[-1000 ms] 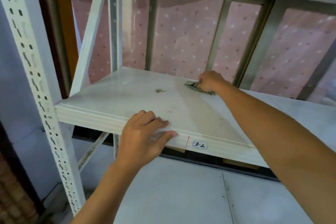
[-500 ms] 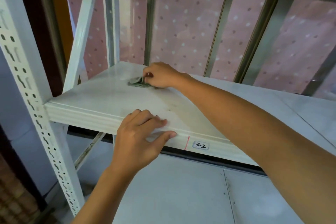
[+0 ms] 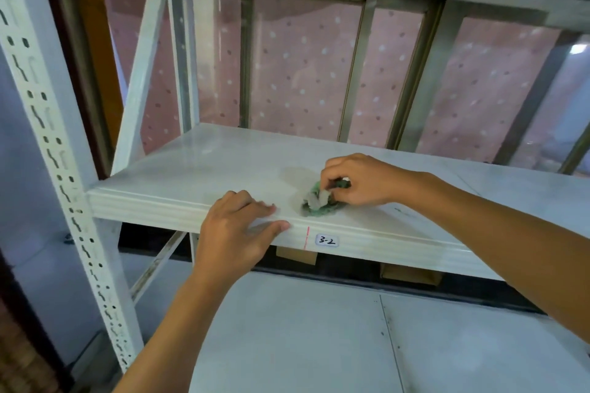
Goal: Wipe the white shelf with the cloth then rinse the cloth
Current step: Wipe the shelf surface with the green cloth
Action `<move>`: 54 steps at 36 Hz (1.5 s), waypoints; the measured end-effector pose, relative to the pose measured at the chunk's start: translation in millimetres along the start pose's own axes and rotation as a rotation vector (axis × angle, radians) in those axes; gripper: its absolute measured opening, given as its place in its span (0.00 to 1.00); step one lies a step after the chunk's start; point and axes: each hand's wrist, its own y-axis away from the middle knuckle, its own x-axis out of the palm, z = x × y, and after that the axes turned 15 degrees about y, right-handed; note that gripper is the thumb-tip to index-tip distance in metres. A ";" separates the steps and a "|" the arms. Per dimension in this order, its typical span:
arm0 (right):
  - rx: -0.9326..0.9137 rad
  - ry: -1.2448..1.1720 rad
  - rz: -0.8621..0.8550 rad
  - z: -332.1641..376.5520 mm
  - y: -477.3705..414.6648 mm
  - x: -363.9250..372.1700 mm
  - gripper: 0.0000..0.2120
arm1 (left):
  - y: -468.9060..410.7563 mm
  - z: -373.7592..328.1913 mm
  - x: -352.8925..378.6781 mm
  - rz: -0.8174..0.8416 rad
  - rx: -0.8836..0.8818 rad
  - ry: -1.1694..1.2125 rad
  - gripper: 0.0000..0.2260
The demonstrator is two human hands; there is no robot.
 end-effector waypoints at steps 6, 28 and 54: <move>0.038 -0.072 -0.094 17.2 -65.2 4.9 0.08 | 6.4 -2.0 -3.8 -0.041 0.068 -0.044 0.14; -0.090 -0.279 -0.165 234.5 -229.3 -17.2 0.17 | 22.5 50.6 -139.8 -0.185 0.017 -0.471 0.05; 0.296 -0.004 -0.134 89.4 40.6 12.6 0.05 | -19.3 6.3 -69.0 0.190 -0.100 -0.001 0.04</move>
